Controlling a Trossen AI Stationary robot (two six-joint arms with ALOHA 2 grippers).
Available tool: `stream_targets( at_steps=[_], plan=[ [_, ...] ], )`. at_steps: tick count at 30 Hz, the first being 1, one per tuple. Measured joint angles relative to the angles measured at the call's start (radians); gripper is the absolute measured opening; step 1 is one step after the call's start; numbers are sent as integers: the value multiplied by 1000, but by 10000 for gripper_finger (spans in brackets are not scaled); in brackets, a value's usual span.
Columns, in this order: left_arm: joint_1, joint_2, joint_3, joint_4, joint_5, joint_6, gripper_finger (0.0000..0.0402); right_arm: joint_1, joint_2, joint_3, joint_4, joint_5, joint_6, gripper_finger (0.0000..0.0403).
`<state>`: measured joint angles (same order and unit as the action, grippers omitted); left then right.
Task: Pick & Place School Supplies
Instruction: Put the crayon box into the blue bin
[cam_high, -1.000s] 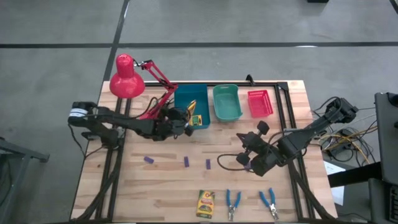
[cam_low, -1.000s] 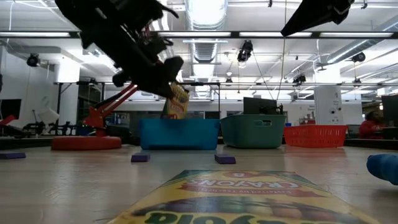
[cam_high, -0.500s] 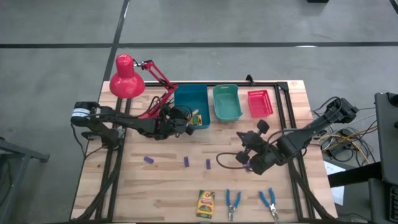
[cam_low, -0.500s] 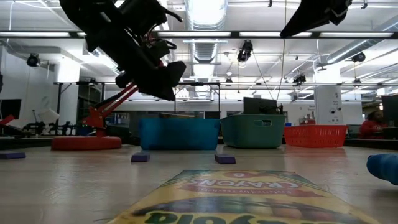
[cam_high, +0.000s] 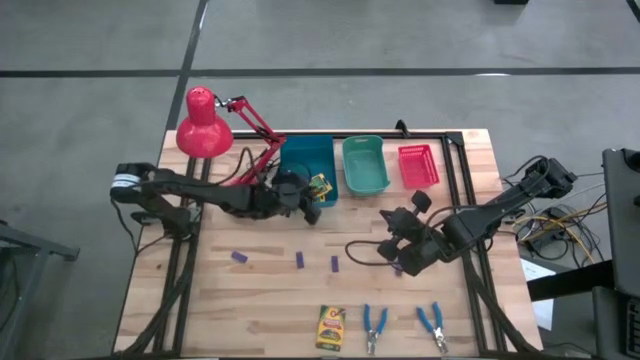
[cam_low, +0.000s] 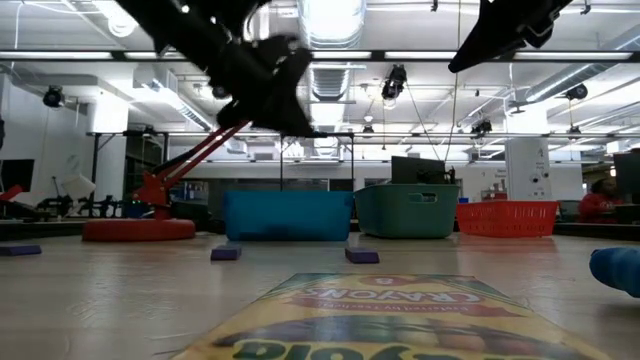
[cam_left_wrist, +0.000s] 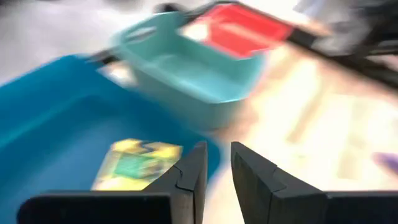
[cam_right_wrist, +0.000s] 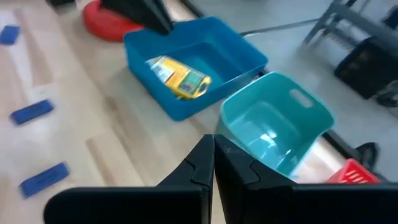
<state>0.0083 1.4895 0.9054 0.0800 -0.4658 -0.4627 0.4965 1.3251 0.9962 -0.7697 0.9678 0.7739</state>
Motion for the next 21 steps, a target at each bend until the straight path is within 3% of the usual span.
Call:
stream_targets(
  at_steps=[5, 9, 15, 18, 21],
  plan=[
    [-17, -23, 111, 3, 234, -7, 73, 0, 0, 0, 83, -83, -66, 8],
    [-71, -33, 189, 3, 273, -34, 73, 5, 2, 0, 251, -152, -205, 8],
    [-190, -34, 267, -39, 102, -141, 73, 32, 51, 0, 520, -165, -438, 8],
    [-274, -34, 282, -55, -33, -204, 73, 48, 85, 0, 587, -165, -460, 8],
    [-343, -35, 291, -76, -82, -310, 73, 72, 122, 0, 600, -165, -423, 8]
  ],
)
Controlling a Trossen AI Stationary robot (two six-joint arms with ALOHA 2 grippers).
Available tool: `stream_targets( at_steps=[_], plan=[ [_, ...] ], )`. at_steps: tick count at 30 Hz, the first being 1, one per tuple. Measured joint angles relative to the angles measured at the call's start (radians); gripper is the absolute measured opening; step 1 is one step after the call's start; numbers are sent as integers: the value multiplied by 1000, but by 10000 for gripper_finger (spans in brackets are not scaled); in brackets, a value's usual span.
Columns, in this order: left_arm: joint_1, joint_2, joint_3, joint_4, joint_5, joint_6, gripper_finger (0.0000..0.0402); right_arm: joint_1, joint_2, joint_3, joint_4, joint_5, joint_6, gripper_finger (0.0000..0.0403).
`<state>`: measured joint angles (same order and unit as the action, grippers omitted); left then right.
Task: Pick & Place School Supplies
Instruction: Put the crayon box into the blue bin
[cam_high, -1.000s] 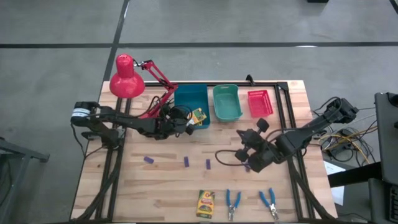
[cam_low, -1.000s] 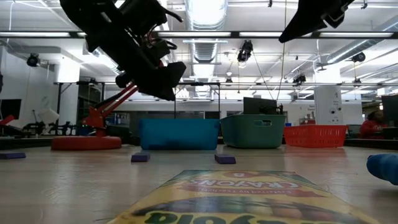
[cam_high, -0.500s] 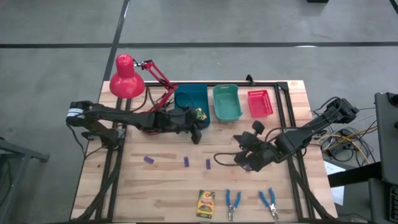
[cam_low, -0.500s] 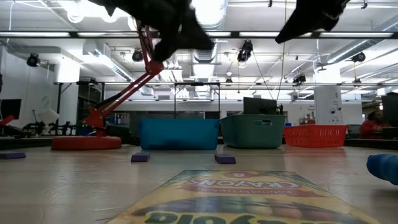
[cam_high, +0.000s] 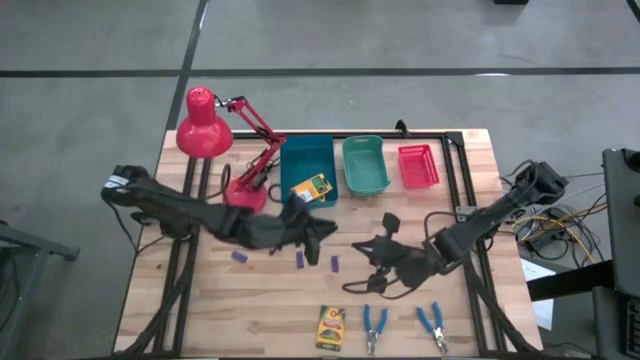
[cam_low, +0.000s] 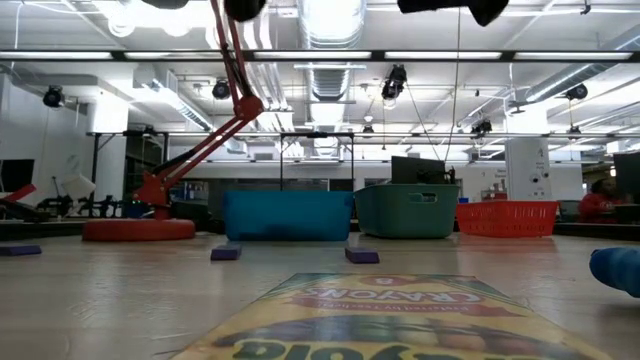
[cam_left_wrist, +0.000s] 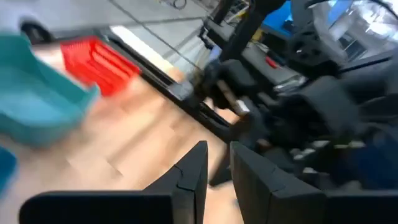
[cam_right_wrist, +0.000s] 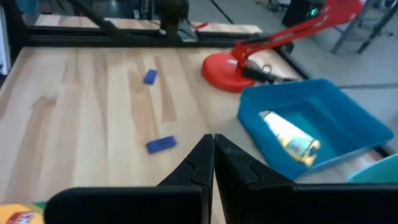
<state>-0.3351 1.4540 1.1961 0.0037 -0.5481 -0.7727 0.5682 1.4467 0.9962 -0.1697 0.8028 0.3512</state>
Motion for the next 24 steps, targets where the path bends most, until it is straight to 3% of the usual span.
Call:
stream_targets(
  at_steps=[4, 14, 18, 24],
  plan=[
    [-75, 1, -15, -35, -5, -158, 73, 48, 66, 8, 9, -11, 54, 8],
    [-216, 118, -40, -149, -11, -595, 73, 164, 277, 12, 373, -56, 43, 8],
    [-243, 169, -40, -147, 74, -701, 73, 183, 349, 13, 492, -74, 43, 8],
    [-261, 234, -40, -137, 203, -765, 73, 200, 427, 83, 475, -84, 89, 8]
  ],
)
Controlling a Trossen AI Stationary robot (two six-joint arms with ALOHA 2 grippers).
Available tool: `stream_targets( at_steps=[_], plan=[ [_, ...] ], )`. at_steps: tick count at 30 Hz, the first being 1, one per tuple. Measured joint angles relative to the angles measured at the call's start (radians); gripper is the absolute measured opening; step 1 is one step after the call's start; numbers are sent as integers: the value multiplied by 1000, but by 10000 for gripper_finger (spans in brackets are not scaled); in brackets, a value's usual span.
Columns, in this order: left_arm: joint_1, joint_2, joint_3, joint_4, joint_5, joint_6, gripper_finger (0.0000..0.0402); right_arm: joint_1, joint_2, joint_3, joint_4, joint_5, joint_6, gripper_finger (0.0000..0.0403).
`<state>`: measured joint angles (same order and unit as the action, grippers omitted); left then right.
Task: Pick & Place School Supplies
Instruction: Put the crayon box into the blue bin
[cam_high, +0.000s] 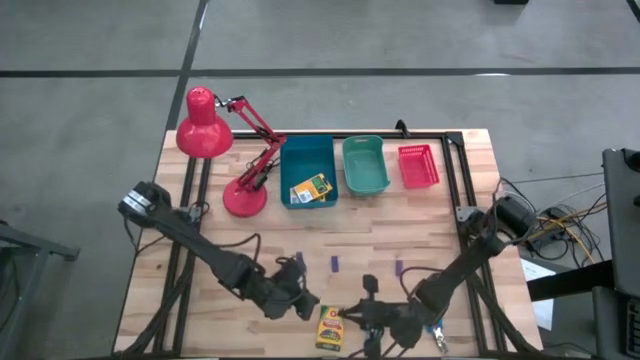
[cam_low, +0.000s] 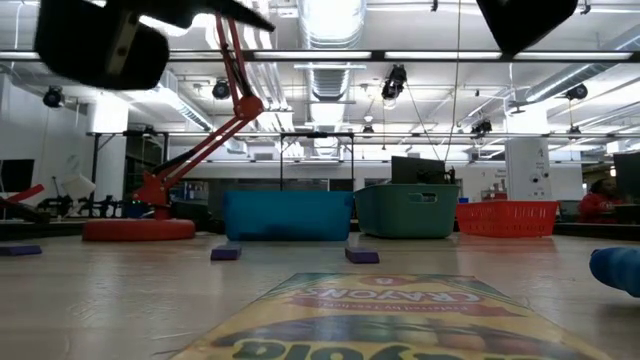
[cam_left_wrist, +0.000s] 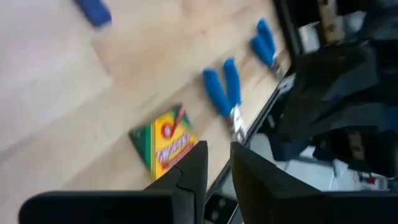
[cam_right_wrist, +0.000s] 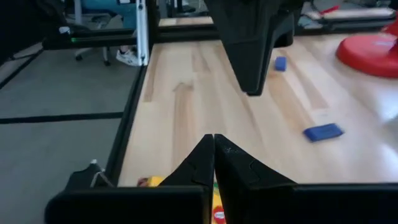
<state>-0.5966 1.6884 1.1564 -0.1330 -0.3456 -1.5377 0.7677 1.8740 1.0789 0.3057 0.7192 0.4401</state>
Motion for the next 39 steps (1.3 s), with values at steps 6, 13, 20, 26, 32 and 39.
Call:
stream_targets(
  at_steps=[6, 13, 20, 26, 32, 39],
  plan=[
    [-2, 55, -1, 7, 108, 21, 70, 0, 82, 100, -119, -60, 54, 8],
    [-8, 102, -2, 10, 187, 76, 52, -4, 220, 248, -264, -183, 189, 8],
    [-9, 102, -2, 18, 214, 172, 35, -29, 336, 393, -393, -273, 303, 8],
    [-9, 87, -22, 24, 214, 197, 28, -76, 381, 443, -460, -395, 372, 8],
    [-22, 55, -116, 19, 216, 98, 29, -123, 392, 446, -442, -475, 367, 8],
    [-53, 2, -234, 80, 220, 26, 29, -166, 395, 452, -424, -477, 325, 8]
  ],
)
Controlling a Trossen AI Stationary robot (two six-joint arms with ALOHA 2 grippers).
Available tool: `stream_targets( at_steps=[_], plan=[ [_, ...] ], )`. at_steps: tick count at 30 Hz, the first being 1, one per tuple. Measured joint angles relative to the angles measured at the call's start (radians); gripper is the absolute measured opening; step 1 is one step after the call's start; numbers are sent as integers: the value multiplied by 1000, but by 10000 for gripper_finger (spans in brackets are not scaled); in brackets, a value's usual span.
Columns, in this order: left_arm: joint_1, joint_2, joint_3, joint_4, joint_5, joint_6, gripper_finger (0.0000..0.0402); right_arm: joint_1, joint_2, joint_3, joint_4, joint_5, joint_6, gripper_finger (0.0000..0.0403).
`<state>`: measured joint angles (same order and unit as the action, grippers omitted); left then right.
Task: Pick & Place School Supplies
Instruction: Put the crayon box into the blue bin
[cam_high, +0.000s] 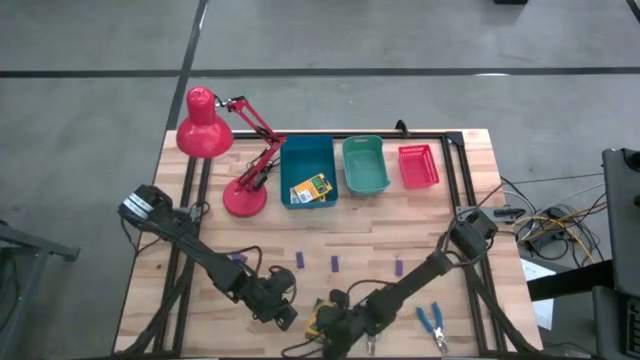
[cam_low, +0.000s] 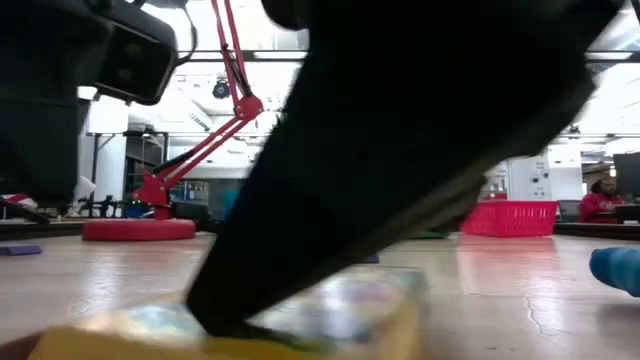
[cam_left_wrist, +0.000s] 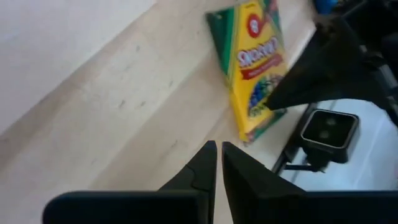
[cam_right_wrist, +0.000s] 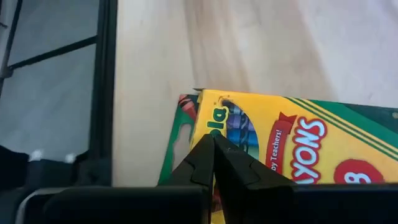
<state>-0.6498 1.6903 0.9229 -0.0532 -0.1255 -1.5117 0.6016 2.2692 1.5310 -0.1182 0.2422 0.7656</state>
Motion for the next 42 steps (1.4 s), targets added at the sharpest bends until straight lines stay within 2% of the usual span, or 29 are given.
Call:
stream_targets(
  at_steps=[12, 16, 22, 26, 35, 42],
  plan=[
    [-12, -59, -141, 263, -56, -23, 30, -55, 8, 27, -2, -56, -94, 8],
    [-12, -60, -144, 263, -59, -23, 30, -60, 9, 39, -4, -58, -118, 8],
    [-12, -60, -144, 263, -59, -28, 30, -43, 10, 101, 6, -55, -318, 8],
    [-12, -60, -144, 263, -60, -37, 30, -42, 9, 139, -20, -53, -324, 8],
    [5, -60, -144, 263, -48, -43, 30, -22, 8, 167, -108, 33, -253, 8],
    [35, -60, -144, 263, 20, -24, 30, 25, 4, 164, -118, 197, -167, 8]
  ],
)
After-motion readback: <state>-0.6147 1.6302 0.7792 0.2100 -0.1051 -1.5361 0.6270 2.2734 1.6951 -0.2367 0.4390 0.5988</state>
